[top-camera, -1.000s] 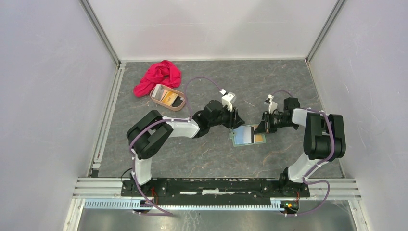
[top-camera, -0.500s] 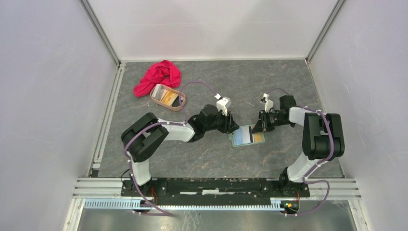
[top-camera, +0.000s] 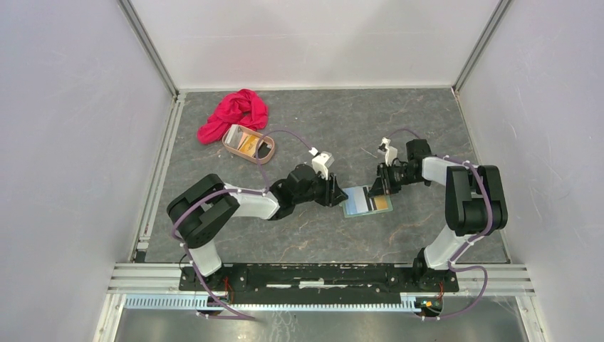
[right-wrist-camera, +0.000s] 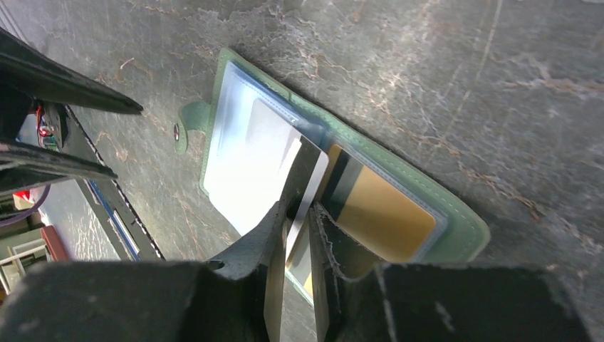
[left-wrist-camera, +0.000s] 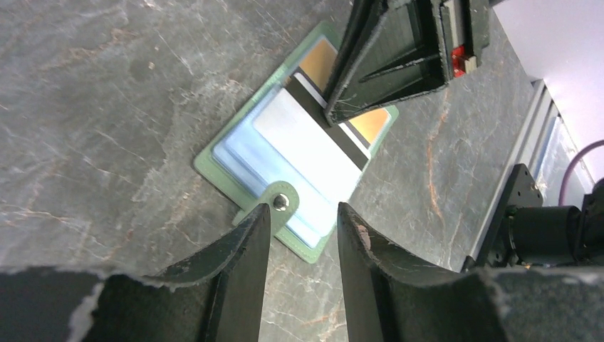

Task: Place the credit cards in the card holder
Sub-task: Insert the credit card into the card holder.

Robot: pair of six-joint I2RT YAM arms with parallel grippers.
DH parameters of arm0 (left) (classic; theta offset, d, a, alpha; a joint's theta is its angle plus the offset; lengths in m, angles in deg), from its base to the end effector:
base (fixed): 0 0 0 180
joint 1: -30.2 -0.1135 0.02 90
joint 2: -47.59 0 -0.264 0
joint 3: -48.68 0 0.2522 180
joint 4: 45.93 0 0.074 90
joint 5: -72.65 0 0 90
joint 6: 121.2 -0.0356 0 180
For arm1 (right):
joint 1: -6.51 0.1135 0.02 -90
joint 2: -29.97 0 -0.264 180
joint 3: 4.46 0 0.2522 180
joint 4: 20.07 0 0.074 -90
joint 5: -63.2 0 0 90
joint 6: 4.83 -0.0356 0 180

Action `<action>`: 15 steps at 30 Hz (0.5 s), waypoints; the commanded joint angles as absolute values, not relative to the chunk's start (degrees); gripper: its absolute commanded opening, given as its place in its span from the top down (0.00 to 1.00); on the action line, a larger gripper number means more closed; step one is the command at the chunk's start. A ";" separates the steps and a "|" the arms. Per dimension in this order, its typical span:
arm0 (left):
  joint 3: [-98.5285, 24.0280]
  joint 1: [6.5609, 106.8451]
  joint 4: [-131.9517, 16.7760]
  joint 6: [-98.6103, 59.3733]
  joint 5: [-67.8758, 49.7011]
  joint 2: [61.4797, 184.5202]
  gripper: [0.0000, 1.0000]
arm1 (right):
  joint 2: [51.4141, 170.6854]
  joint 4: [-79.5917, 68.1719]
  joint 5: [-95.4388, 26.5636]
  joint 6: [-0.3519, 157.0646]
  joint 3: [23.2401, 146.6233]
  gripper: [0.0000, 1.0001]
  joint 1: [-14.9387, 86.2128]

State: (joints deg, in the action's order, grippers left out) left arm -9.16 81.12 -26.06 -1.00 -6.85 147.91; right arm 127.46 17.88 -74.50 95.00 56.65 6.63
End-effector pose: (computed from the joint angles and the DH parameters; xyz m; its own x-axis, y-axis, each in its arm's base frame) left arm 0.2181 -0.2788 0.1610 -0.6468 0.0118 -0.7626 0.6294 0.5730 -0.5249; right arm 0.2839 0.0269 0.1313 -0.9143 -0.1168 -0.3877 -0.3626 0.6624 0.6556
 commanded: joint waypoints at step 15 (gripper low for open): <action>-5.92 83.38 -20.04 4.20 -9.71 143.08 0.54 | 128.63 16.96 -79.68 96.76 57.29 0.71 10.14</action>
